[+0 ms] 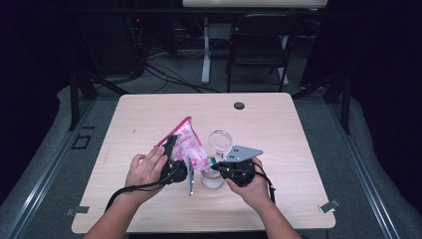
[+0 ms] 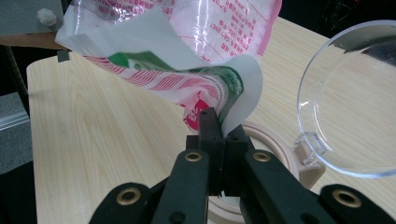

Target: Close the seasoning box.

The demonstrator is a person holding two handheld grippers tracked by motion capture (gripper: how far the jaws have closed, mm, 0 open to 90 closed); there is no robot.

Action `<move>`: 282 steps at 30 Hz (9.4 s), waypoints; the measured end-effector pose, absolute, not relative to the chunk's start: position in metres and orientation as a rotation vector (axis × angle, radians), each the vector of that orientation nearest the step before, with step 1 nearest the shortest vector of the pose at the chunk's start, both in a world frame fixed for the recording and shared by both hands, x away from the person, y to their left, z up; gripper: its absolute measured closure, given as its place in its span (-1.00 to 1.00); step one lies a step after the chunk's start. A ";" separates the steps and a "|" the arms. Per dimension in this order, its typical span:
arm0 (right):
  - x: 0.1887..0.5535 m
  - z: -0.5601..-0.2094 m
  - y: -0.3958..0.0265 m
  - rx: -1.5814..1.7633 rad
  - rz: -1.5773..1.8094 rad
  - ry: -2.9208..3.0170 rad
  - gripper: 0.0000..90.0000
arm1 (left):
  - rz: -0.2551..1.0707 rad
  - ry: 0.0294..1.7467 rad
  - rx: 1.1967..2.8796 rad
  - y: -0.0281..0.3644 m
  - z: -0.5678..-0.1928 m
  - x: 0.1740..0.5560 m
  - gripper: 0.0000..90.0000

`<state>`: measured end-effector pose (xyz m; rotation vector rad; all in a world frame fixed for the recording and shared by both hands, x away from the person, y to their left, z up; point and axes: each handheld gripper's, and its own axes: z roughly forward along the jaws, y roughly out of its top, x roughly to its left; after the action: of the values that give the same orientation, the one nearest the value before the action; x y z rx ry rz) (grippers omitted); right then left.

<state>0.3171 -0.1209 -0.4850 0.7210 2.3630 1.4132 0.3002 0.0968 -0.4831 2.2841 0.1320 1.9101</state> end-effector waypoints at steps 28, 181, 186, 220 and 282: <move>0.318 -0.486 -0.121 0.719 1.401 2.370 1.00 | 1.934 0.115 2.257 0.095 -0.481 0.299 0.40; 0.321 -0.489 -0.125 0.747 1.350 2.365 1.00 | 1.950 0.081 2.199 0.084 -0.473 0.297 0.42; 0.321 -0.489 -0.125 0.749 1.347 2.363 1.00 | 1.946 0.082 2.201 0.083 -0.473 0.297 0.42; 0.323 -0.493 -0.123 0.758 1.312 2.396 1.00 | 1.952 0.066 2.225 0.079 -0.474 0.295 0.42; 0.323 -0.495 -0.122 0.762 1.319 2.392 1.00 | 1.946 0.011 2.276 0.079 -0.473 0.297 0.42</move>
<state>0.3228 -0.1224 -0.4948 0.7621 2.3918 1.3188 0.2966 0.0785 -0.4727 2.2762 0.0113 1.9460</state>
